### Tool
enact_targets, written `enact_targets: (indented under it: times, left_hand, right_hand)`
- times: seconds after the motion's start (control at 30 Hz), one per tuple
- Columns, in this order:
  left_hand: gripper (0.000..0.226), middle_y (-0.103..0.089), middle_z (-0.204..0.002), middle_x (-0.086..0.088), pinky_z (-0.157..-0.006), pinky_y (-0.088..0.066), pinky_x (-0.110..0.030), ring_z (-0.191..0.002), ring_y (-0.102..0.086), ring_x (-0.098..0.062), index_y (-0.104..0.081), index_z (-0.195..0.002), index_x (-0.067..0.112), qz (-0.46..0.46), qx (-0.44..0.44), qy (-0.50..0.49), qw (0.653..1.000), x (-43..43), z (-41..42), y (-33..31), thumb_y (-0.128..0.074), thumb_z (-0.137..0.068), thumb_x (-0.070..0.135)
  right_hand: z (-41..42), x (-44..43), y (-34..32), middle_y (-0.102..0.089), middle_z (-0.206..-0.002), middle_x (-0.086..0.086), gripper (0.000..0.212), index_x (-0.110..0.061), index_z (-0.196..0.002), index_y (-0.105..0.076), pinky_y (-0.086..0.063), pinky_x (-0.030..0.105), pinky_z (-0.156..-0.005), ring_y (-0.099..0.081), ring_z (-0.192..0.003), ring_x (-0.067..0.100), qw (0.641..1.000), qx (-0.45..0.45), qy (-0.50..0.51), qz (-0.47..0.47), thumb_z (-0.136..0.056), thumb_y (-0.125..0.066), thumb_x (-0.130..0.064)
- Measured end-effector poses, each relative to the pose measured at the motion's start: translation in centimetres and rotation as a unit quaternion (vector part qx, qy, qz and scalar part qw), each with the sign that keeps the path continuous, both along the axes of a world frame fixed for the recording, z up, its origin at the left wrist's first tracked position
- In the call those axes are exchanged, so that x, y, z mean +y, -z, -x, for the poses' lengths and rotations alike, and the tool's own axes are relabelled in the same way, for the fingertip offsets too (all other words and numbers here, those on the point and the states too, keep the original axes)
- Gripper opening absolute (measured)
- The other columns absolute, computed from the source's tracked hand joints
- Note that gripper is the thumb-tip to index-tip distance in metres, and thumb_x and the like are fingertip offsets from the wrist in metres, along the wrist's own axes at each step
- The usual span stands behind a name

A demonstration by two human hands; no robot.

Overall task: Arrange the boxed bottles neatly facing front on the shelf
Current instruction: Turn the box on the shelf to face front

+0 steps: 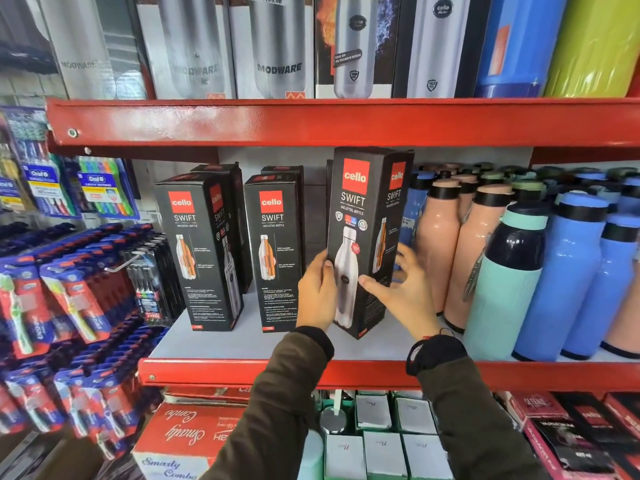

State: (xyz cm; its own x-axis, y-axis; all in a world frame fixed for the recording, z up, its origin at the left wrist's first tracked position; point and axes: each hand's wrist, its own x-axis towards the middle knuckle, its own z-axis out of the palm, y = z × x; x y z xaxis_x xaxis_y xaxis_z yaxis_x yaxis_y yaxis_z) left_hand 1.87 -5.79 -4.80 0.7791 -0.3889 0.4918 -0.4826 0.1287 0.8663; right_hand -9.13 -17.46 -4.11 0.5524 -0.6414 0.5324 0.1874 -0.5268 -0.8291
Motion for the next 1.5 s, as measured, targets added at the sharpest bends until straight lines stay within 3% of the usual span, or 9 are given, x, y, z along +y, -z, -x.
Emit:
enact_targets:
  times: [0.07, 0.13, 0.3, 0.53, 0.7, 0.93, 1.13, 1.4, 1.5]
  left_hand:
    - [0.035, -0.06, -0.113, 0.016, -0.087, -0.037, 0.001, -0.098, -0.058, 0.014, -0.057, -0.135, 0.013, -0.005, 0.013, 0.013, 1.0, 0.1, -0.2, 0.2, -0.041, -0.104, 0.018]
    - [0.032, -0.065, -0.118, 0.01, -0.095, -0.044, -0.016, -0.107, -0.061, -0.002, -0.059, -0.131, 0.017, 0.004, 0.021, 0.03, 0.999, 0.2, -0.2, 0.7, -0.041, -0.104, 0.017]
    - [0.03, -0.06, -0.111, 0.031, -0.082, -0.037, 0.006, -0.1, -0.055, 0.026, -0.057, -0.127, 0.027, 0.03, 0.021, 0.021, 0.999, 0.3, 0.2, 1.8, -0.042, -0.104, 0.016]
    - [0.035, -0.066, -0.113, 0.024, -0.084, -0.041, 0.003, -0.101, -0.06, 0.02, -0.053, -0.136, 0.024, 0.016, 0.014, 0.01, 1.0, 0.0, 0.0, 2.8, -0.045, -0.103, 0.015]
    - [0.035, -0.067, -0.118, 0.009, -0.084, -0.041, 0.004, -0.099, -0.059, 0.023, -0.051, -0.137, 0.022, -0.02, 0.02, -0.004, 1.0, -0.5, -0.4, 3.6, -0.045, -0.103, 0.014]
    - [0.036, -0.065, -0.126, 0.004, -0.091, -0.04, 0.003, -0.115, -0.061, -0.006, -0.049, -0.139, 0.016, -0.041, -0.026, -0.007, 0.999, -0.7, -0.6, 3.9, -0.044, -0.104, 0.011]
    - [0.037, -0.066, -0.131, -0.001, -0.106, -0.047, -0.025, -0.118, -0.061, -0.01, -0.048, -0.141, 0.016, -0.036, -0.027, -0.012, 0.999, -0.6, -0.2, 3.9, -0.045, -0.104, 0.012]
    - [0.038, -0.064, -0.135, 0.001, -0.11, -0.046, -0.029, -0.125, -0.06, -0.012, -0.047, -0.141, 0.018, -0.04, -0.022, -0.013, 0.999, -0.2, 0.2, 3.8, -0.045, -0.104, 0.012]
    - [0.039, -0.063, -0.135, 0.001, -0.111, -0.046, -0.029, -0.123, -0.058, -0.007, -0.047, -0.141, 0.019, -0.04, -0.025, -0.012, 0.999, -0.1, 0.2, 3.7, -0.045, -0.103, 0.011]
  right_hand:
    - [0.2, -0.2, 0.1, -0.061, -0.116, -0.041, 0.082, -0.068, -0.127, -0.039, -0.053, 0.019, -0.092, -0.063, -0.108, -0.009, 1.0, 0.021, -0.022, 0.002, -0.061, -0.084, -0.049]
    - [0.2, -0.2, 0.4, -0.051, -0.132, -0.042, 0.095, -0.058, -0.146, -0.027, -0.045, 0.022, -0.107, -0.054, -0.124, -0.011, 0.998, 0.037, -0.052, 0.002, -0.07, -0.082, -0.042]
    - [-0.1, -0.1, 0.9, -0.032, -0.158, -0.025, 0.081, -0.039, -0.158, -0.014, -0.023, 0.037, -0.125, -0.028, -0.148, -0.002, 0.994, 0.062, -0.078, 0.045, -0.095, -0.065, -0.026]
    - [-1.0, -0.3, 1.6, -0.039, -0.159, -0.007, 0.066, -0.043, -0.151, -0.026, -0.031, 0.041, -0.123, -0.036, -0.147, 0.007, 0.995, 0.05, -0.067, 0.059, -0.1, -0.054, -0.011]
    - [-1.8, -0.4, 2.6, -0.04, -0.158, -0.003, 0.064, -0.024, -0.156, -0.028, -0.03, 0.045, -0.122, -0.035, -0.148, 0.012, 0.996, 0.055, -0.057, 0.043, -0.1, -0.052, -0.005]
    - [-1.9, -0.9, 3.2, -0.04, -0.156, -0.008, 0.061, -0.021, -0.155, -0.03, -0.033, 0.02, -0.117, -0.036, -0.135, -0.018, 0.997, 0.048, -0.057, 0.034, -0.101, -0.052, -0.005]
    - [-2.1, -1.3, 3.7, -0.041, -0.154, -0.012, 0.06, -0.024, -0.155, -0.032, -0.033, 0.013, -0.112, -0.038, -0.138, -0.011, 0.997, 0.04, -0.063, 0.029, -0.101, -0.052, -0.007]
    - [-2.4, -1.4, 3.7, -0.042, -0.154, -0.008, 0.058, -0.022, -0.154, -0.033, -0.033, 0.006, -0.107, -0.038, -0.132, -0.02, 0.997, 0.031, -0.055, 0.036, -0.101, -0.05, -0.005]
    - [-2.4, -1.2, 3.6, -0.048, -0.151, -0.004, 0.055, -0.02, -0.151, -0.039, -0.037, 0.003, -0.102, -0.048, -0.134, 0.001, 0.999, 0.028, -0.039, 0.02, -0.1, -0.054, -0.005]
